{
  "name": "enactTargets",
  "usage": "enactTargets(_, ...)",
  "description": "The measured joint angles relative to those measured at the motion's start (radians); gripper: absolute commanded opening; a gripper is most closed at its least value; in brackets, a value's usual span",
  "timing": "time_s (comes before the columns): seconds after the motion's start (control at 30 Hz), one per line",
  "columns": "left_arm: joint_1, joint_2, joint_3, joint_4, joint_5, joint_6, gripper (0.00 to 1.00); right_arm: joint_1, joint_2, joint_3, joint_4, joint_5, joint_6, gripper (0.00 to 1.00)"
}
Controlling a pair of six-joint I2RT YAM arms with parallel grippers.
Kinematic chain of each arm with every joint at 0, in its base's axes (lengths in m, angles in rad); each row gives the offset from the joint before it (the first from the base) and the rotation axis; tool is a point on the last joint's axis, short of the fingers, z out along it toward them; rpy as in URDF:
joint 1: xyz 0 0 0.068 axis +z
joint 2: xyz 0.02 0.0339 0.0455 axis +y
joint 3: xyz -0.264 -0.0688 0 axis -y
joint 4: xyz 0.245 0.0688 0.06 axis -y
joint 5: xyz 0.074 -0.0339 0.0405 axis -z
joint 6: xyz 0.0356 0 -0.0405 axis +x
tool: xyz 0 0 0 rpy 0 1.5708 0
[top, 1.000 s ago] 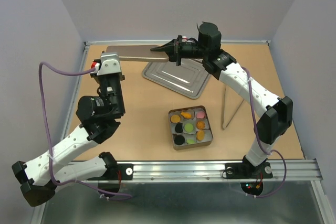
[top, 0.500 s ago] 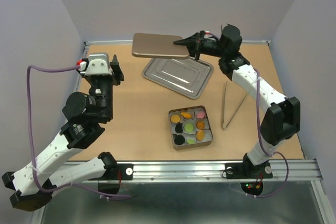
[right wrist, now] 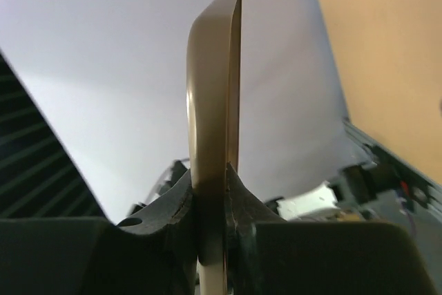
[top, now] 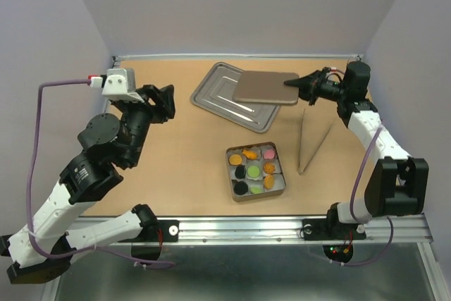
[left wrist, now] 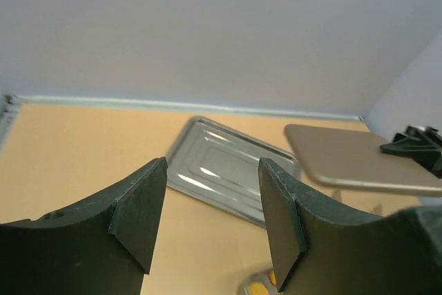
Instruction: Pack the cookies
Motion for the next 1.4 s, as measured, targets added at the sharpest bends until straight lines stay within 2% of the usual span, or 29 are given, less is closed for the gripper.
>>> enactTargets(0.13,0.0,0.057,0.013,-0.135,0.087,-0.173,0.66,0.029,-0.109,-0.074,-0.211,-0.017,-0.229,0.0)
enactTargets(0.3,0.0,0.088,-0.081,-0.174,0.215,-0.348,0.66,0.062,-0.219,-0.073,-0.473,0.04,-0.536,0.0)
enactTargets(0.4,0.0,0.094,-0.147,-0.178,0.261,-0.417,0.66,0.12,-0.23,-0.046,-0.705,0.151,-0.803,0.01)
enactTargets(0.5,0.0,0.103,-0.166,-0.174,0.301,-0.461,0.66,0.168,-0.229,-0.031,-0.874,0.289,-0.976,0.0)
enactTargets(0.6,0.0,0.128,-0.165,-0.149,0.333,-0.478,0.66,0.188,-0.26,-0.035,-0.971,0.381,-1.085,0.0)
enactTargets(0.7,0.0,0.174,-0.165,-0.134,0.36,-0.485,0.66,0.216,-0.343,-0.109,-0.94,0.384,-1.145,0.0)
enactTargets(0.83,0.0,0.227,-0.172,-0.106,0.395,-0.504,0.65,0.241,-0.452,-0.308,-0.839,0.277,-1.13,0.0)
enactTargets(0.97,0.0,0.227,-0.199,-0.069,0.414,-0.525,0.65,0.25,-0.473,-0.414,-0.758,0.199,-1.104,0.0)
enactTargets(1.17,0.0,0.218,-0.298,-0.021,0.447,-0.581,0.65,0.267,-0.477,-0.455,-0.645,0.148,-1.089,0.01)
enactTargets(1.4,0.0,0.194,-0.416,0.037,0.497,-0.639,0.65,0.272,-0.443,-0.455,-0.573,0.165,-1.083,0.0)
